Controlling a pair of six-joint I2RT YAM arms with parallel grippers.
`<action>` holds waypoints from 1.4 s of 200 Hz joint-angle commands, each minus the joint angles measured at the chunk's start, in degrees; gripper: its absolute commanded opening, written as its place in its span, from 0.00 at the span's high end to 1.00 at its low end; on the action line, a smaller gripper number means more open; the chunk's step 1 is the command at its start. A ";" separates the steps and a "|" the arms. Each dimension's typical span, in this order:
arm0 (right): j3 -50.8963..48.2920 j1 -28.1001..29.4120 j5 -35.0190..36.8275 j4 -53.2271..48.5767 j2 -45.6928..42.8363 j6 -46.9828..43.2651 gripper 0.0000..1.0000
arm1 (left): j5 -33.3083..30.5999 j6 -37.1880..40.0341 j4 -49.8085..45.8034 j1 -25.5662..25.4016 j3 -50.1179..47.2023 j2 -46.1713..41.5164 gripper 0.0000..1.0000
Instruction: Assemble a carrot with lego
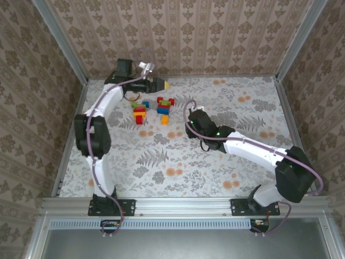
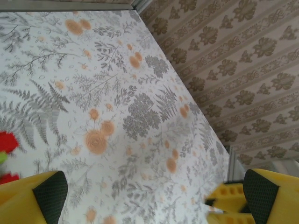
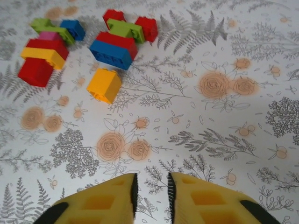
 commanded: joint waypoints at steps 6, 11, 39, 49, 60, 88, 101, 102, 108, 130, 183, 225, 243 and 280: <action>13.04 -0.87 -3.67 -7.54 13.15 -0.70 0.81 | -5.65 -11.07 17.87 6.38 -16.10 -12.81 0.00; 15.73 -0.87 -4.32 -8.47 15.79 -0.68 0.83 | -7.26 -11.50 18.43 7.33 -18.95 -15.21 0.00; 26.16 -1.39 -6.70 -10.01 26.93 0.60 0.88 | -14.54 -8.39 13.45 12.25 -29.58 -26.76 0.00; 28.78 -1.70 -8.15 -10.35 29.95 1.00 0.88 | -15.68 -8.30 13.15 14.37 -33.80 -29.89 0.00; 31.40 -1.99 -9.72 -10.66 33.08 1.61 0.89 | -16.20 -8.44 13.58 16.87 -37.32 -32.74 0.00; 35.76 -2.15 -12.39 -11.07 39.45 3.10 0.90 | -16.12 -8.74 13.88 22.34 -43.27 -37.56 0.00; 36.04 -2.17 -13.35 -9.99 40.78 3.91 0.90 | -16.40 -8.53 13.61 23.48 -43.67 -38.05 0.00; 36.01 -2.18 -13.37 -9.94 40.88 3.92 0.90 | -16.42 -8.55 13.65 23.54 -43.69 -38.05 0.00; 36.20 -2.14 -13.47 -9.78 41.47 4.23 0.90 | -16.35 -8.49 13.77 23.63 -43.51 -37.85 0.00; 37.49 -2.23 -13.17 -10.05 43.20 4.30 0.90 | -15.08 -9.10 15.10 23.66 -42.65 -36.31 0.00; 41.85 -3.15 -14.09 -9.63 47.40 4.61 0.90 | -14.54 -9.09 15.94 23.66 -42.42 -34.72 0.00; 45.64 -3.68 -14.60 -9.89 49.60 4.30 0.91 | -14.39 -8.76 15.85 23.64 -41.94 -34.28 0.00; 45.58 -3.94 -14.57 -10.29 49.06 4.32 0.91 | -14.19 -8.80 15.98 23.63 -41.96 -34.10 0.00; 32.89 -3.86 -15.96 -5.56 38.77 4.02 0.92 | -14.85 -7.79 15.81 23.62 -42.39 -34.95 0.00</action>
